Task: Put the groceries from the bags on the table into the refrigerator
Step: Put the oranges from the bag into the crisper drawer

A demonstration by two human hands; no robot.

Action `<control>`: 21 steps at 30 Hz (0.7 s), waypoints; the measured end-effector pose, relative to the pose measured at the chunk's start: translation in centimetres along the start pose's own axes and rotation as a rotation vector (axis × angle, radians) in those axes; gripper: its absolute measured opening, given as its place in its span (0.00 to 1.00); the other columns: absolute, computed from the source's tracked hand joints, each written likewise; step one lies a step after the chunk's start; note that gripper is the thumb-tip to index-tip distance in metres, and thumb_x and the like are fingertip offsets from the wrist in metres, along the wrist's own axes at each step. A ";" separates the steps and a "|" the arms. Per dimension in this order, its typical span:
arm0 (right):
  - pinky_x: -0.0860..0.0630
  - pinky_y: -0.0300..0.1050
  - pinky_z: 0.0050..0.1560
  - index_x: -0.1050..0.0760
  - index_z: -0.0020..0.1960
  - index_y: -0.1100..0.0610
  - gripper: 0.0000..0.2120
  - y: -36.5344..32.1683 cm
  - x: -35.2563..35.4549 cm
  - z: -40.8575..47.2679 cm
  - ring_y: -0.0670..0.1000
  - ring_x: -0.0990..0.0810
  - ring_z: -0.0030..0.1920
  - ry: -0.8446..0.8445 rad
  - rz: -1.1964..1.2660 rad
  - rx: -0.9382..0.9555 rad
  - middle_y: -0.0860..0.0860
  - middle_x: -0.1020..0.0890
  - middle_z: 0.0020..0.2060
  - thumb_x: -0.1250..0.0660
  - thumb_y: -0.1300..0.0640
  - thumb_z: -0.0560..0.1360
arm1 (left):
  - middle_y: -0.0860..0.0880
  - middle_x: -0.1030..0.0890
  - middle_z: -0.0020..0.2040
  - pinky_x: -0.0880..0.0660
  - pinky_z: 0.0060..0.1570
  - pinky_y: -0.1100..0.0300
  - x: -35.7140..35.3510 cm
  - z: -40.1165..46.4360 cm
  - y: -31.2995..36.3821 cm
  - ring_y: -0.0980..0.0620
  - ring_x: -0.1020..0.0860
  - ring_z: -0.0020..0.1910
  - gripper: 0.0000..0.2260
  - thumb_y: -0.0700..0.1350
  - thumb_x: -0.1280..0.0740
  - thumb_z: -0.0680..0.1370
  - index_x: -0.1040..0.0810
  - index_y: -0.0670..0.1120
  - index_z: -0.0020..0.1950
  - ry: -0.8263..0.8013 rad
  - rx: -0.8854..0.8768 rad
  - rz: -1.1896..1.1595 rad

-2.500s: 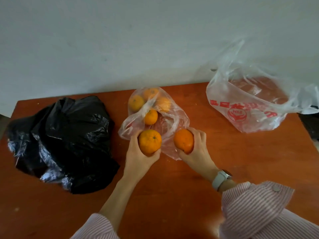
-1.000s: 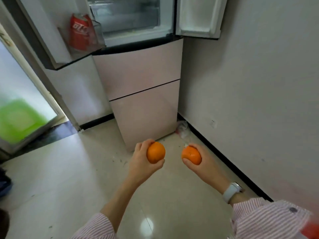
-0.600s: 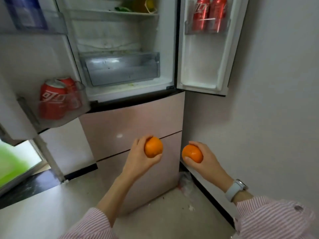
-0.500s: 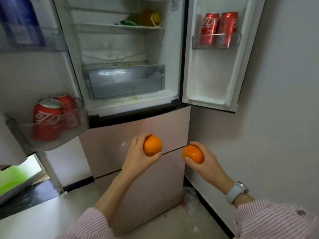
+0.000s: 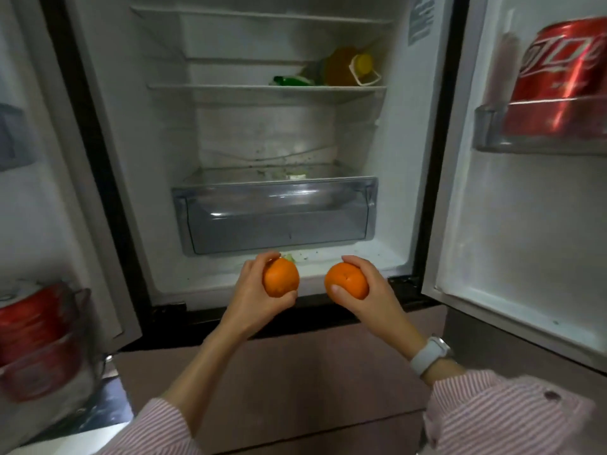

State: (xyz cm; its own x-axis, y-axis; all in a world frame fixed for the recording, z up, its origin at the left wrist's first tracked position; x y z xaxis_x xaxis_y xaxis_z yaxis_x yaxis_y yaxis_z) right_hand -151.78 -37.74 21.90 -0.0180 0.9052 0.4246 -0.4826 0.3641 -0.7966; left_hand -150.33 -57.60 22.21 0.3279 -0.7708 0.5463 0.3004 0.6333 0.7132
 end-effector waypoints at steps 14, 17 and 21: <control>0.30 0.32 0.49 0.36 0.65 0.45 0.27 1.0 -7.8 15.6 0.47 0.29 0.56 -0.252 0.263 0.050 0.48 0.34 0.60 0.29 0.53 0.70 | 0.59 0.27 0.52 0.24 0.49 0.52 2.5 9.3 -4.2 0.56 0.25 0.49 0.26 0.63 0.30 0.62 0.32 0.61 0.57 0.098 0.035 0.241; 0.27 0.45 0.57 0.38 0.63 0.43 0.29 1.4 -8.3 17.0 0.50 0.29 0.59 -0.235 0.336 0.003 0.47 0.33 0.60 0.28 0.52 0.68 | 0.56 0.29 0.57 0.27 0.52 0.56 2.9 10.6 -4.3 0.54 0.27 0.54 0.35 0.65 0.30 0.65 0.40 0.62 0.69 0.040 -0.035 0.504; 0.25 0.46 0.56 0.37 0.61 0.46 0.29 1.2 -8.5 18.3 0.51 0.27 0.57 -0.171 0.399 0.002 0.48 0.31 0.58 0.26 0.55 0.66 | 0.54 0.32 0.61 0.27 0.52 0.55 2.8 11.8 -4.3 0.52 0.29 0.57 0.37 0.67 0.35 0.67 0.47 0.62 0.72 0.064 -0.075 0.694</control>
State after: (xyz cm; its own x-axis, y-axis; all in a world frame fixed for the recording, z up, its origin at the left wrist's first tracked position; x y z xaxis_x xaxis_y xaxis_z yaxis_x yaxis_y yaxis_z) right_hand -168.23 -48.96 25.20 -0.3485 0.9254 0.1491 -0.4098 -0.0074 -0.9121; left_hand -161.22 -63.34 25.86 0.5179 -0.1826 0.8357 0.0629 0.9824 0.1757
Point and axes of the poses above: each hand's wrist, its own z-axis towards the middle knuckle, its own x-axis out of the back of the hand, y = z × x, the point moved 3 cm from there along z, towards the middle knuckle
